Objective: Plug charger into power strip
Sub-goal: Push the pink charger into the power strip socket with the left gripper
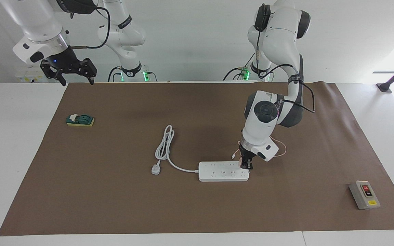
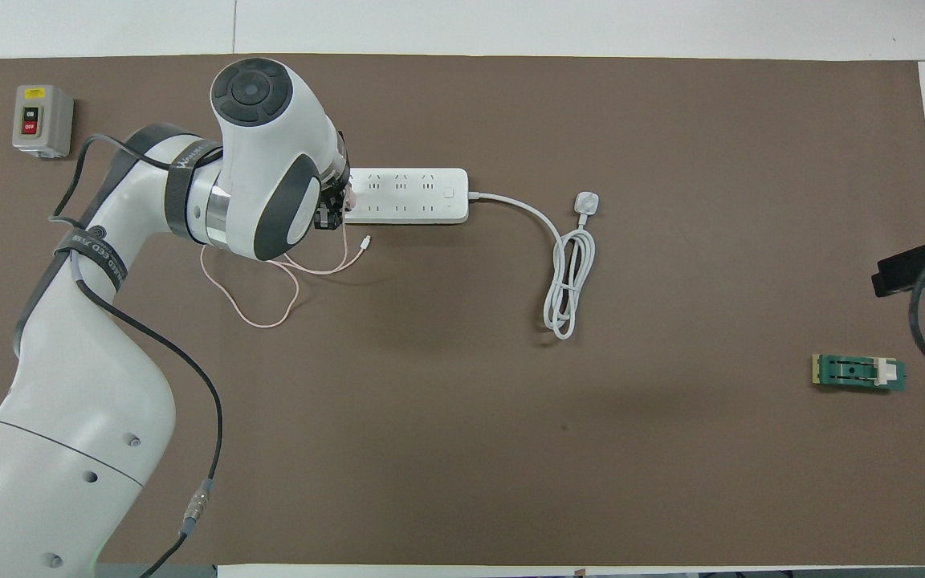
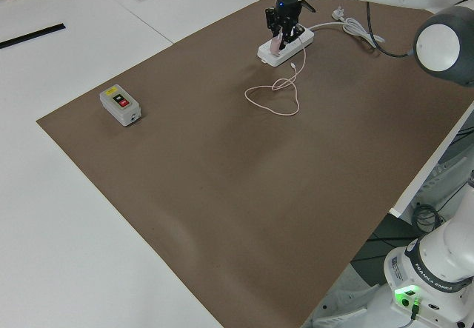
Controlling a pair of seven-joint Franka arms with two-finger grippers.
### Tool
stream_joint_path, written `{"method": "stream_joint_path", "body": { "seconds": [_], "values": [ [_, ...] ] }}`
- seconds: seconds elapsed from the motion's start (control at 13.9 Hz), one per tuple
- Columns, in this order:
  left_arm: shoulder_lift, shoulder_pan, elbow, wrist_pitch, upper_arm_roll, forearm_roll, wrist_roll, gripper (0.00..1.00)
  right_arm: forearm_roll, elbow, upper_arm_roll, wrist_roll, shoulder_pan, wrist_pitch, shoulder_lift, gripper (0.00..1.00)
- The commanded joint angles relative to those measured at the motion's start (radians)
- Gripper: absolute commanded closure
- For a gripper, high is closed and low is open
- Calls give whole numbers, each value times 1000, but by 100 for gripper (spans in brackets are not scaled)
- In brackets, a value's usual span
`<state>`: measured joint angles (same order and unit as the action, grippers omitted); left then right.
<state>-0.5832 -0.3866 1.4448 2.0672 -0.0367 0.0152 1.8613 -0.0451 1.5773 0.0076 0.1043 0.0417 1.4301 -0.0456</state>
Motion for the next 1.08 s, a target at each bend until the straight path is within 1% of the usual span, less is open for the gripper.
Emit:
{"method": "stream_joint_path", "body": {
  "seconds": [0.0, 1.01],
  "values": [
    [-18, -12, -11, -9, 8, 17, 18, 100, 16, 15, 2, -8, 3, -4, -19, 0],
    [-18, -14, 11, -22, 8, 17, 7, 100, 16, 13, 2, -8, 1, -4, -19, 0]
  ]
}}
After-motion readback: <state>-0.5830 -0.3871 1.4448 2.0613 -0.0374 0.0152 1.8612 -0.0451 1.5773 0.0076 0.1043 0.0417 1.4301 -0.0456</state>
